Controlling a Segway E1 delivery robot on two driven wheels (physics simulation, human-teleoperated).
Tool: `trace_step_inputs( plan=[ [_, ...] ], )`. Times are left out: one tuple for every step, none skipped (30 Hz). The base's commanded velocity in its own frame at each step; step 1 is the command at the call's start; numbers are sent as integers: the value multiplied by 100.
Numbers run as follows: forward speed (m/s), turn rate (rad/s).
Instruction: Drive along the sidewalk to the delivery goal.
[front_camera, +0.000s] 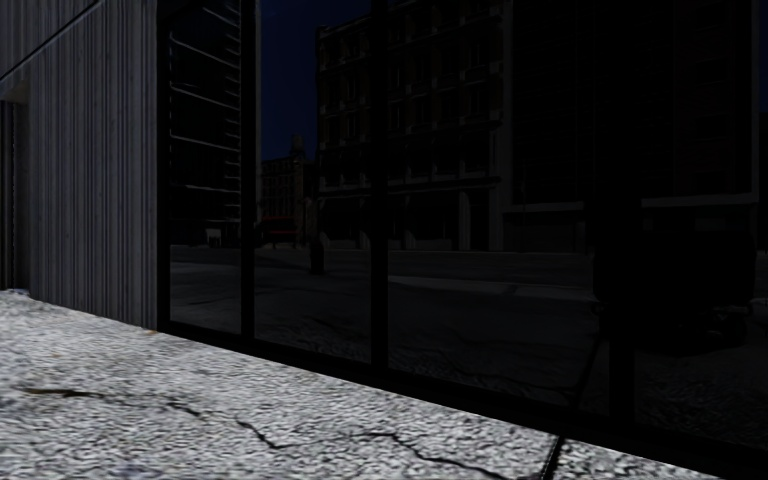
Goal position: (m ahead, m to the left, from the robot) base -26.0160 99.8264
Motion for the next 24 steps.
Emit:
trace_step_inputs(
  plan=[
    [-47, 63],
    [-47, 63],
    [-47, 63],
    [-47, 63],
    [0, 63],
    [0, 63],
    [0, 63],
    [0, 61],
    [0, 61],
    [0, 56],
    [0, 51],
    [0, 51],
    [0, 45],
    [0, 29],
    [0, 23],
    [0, 22],
    [0, 21],
    [0, 16],
    [0, 14],
    [0, 12],
    [0, 5],
    [0, 3],
    [0, 3],
    [0, 3]
  ],
)
